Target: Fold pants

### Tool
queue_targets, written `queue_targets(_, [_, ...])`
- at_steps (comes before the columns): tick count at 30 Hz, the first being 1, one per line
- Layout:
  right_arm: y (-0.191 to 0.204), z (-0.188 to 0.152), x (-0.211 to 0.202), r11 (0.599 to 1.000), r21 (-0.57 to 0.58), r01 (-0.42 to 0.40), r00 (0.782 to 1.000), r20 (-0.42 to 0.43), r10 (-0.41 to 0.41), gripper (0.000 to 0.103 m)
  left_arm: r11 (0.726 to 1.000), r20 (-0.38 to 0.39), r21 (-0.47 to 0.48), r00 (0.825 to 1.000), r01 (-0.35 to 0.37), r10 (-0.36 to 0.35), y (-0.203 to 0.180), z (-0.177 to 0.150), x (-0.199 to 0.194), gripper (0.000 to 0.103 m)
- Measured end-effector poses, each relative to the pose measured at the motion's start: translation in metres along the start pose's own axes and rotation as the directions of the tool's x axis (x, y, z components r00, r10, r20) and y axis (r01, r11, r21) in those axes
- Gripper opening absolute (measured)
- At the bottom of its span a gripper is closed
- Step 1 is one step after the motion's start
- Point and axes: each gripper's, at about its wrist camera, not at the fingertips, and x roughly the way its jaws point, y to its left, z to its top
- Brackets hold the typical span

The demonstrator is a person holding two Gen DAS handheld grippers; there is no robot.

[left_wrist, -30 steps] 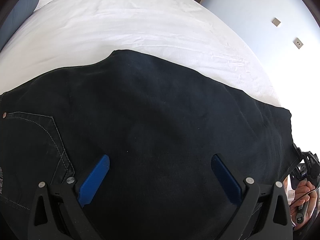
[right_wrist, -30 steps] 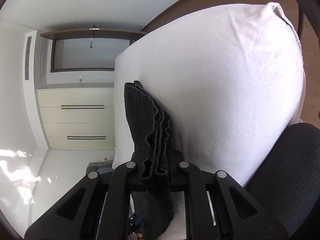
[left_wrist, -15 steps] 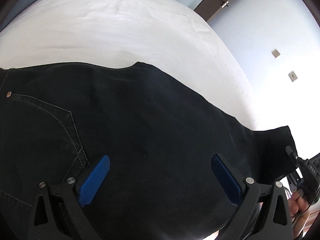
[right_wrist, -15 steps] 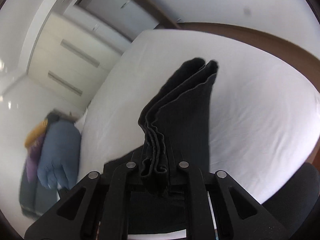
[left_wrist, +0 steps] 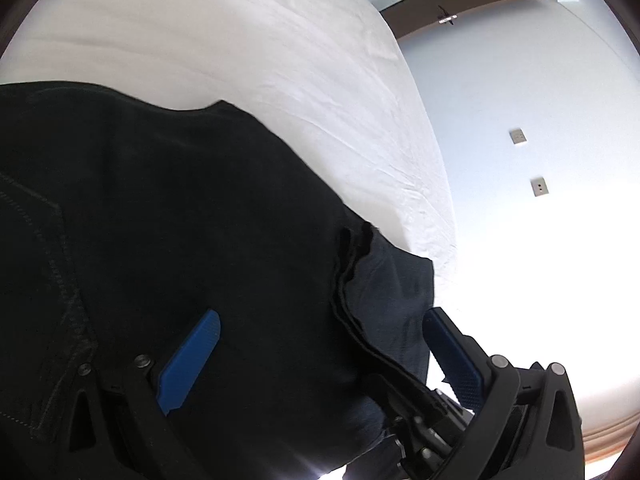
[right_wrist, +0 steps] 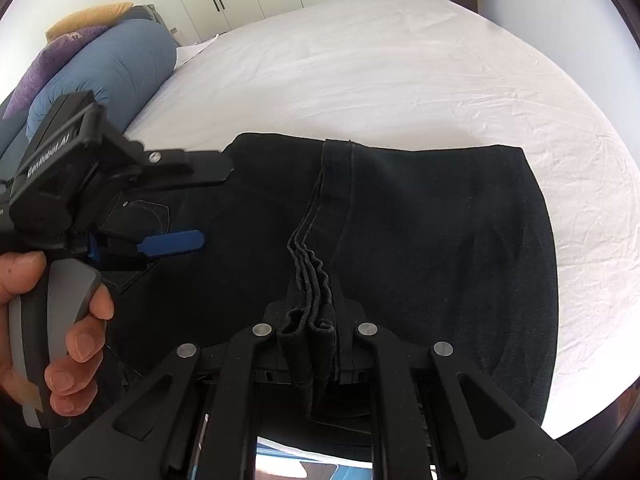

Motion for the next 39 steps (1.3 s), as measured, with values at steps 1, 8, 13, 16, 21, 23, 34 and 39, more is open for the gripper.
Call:
queue_targets(1, [0.002,0.001,-0.001,1.0,-0.005,0.003,1.0,0.005,-0.003,0.01,1.0,-0.021,0.006,1.0,0.014,-0.013,-0.009,0.004,0.005,0.103])
queue_targets(8, [0.015,-0.009,-0.026,0.998,-0.061,0.011,0.998,0.055,-0.007,0.01,0.996,-0.151,0.078,0.987,-0.038,0.05,-0.038,0.022,0.045,0.087])
queue_targets(13, [0.02,-0.012,-0.038,0.996,-0.093,0.006,0.998,0.066,0.0,0.01,0.988,-0.194,0.145,0.977,-0.06,0.088,-0.057,0.031,0.062,0.012])
queue_targets(16, [0.023,-0.013,-0.045,0.994,-0.107,0.0,0.997,0.071,0.008,0.01,0.982,-0.202,0.185,0.976,-0.039,0.076,-0.059,0.035,0.054,0.009])
queue_targets(21, [0.033,-0.011,-0.05,0.988,-0.153,-0.027,0.997,0.061,0.037,0.01,0.954,-0.194,0.293,0.974,-0.056,0.117,-0.06,0.04,0.035,0.008])
queue_targets(23, [0.042,-0.012,-0.047,0.982,-0.184,-0.038,0.997,0.055,0.049,0.01,0.946,-0.184,0.317,0.974,-0.072,0.135,-0.057,0.042,0.027,0.008])
queue_targets(34, [0.076,-0.022,-0.011,0.955,-0.258,-0.144,0.989,-0.078,0.128,0.01,0.953,-0.154,0.254,0.966,-0.163,0.206,0.004,0.051,0.007,0.008])
queue_targets(39, [0.074,-0.028,0.0,0.953,-0.262,-0.15,0.985,-0.121,0.122,0.01,0.953,-0.144,0.248,0.966,-0.173,0.213,0.008,0.055,0.012,0.008])
